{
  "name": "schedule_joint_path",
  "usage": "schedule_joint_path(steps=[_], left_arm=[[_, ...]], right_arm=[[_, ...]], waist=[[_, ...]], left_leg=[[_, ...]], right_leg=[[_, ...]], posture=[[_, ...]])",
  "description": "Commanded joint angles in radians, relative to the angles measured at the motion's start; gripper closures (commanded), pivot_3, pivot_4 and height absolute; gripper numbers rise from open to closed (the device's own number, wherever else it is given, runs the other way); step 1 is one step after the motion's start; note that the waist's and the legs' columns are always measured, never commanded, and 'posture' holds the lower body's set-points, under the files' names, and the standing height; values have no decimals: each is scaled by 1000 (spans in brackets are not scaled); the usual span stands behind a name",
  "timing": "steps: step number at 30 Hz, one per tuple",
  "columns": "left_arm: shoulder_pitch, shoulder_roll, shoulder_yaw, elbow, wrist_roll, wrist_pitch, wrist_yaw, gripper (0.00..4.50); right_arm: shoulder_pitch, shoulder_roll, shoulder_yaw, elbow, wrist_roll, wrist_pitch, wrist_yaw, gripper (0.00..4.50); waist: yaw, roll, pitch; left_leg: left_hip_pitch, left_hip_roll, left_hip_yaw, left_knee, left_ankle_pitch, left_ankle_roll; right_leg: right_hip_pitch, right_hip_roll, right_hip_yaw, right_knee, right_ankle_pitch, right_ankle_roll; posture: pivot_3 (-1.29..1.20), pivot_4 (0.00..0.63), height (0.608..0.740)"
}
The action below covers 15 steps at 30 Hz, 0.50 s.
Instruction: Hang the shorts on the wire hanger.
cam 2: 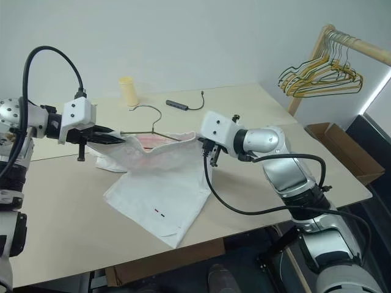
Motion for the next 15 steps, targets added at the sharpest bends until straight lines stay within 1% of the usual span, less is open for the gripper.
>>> schedule_joint_path(steps=[1, 7, 10, 14, 15], left_arm=[[-19, 5, 24, -34, -18, -17, -6, 4500], [-7, 5, 34, -48, -22, -16, 7, 4500], [-5, -3, 59, -65, -71, 16, -11, 4500], [-1, 11, 54, -77, -71, 11, -24, 4500], [1, 12, 54, -75, -72, 9, -24, 4500]], right_arm=[[-51, 16, 7, -3, -38, -38, -3, 4457], [-59, 33, 11, -18, -26, -6, 38, 4457], [-50, 18, 31, -25, -49, -45, 64, 4457], [-49, 33, 30, 9, -71, -59, 47, 3463], [-46, 37, 23, 13, -59, -61, 55, 3068]], waist=[[0, 0, 0], [1, 0, 0], [1, 0, 0], [1, 0, 0], [1, 0, 0]], left_leg=[[0, 0, 0, 0, 0, 0], [-1, 0, 0, 0, 0, 0], [0, 0, 0, 0, 0, 0], [0, 0, 0, 0, 0, 0], [0, 0, 0, 0, 0, 0]], right_leg=[[0, 0, 0, 0, 0, 0], [0, 0, 0, 0, 0, 0], [0, 0, 0, 0, 0, 0], [0, 0, 0, 0, 0, 0], [0, 0, 0, 0, 0, 0]], posture=[[-158, 0, 740], [-156, 0, 740], [-155, 0, 740], [-155, 0, 740], [-155, 0, 740]])
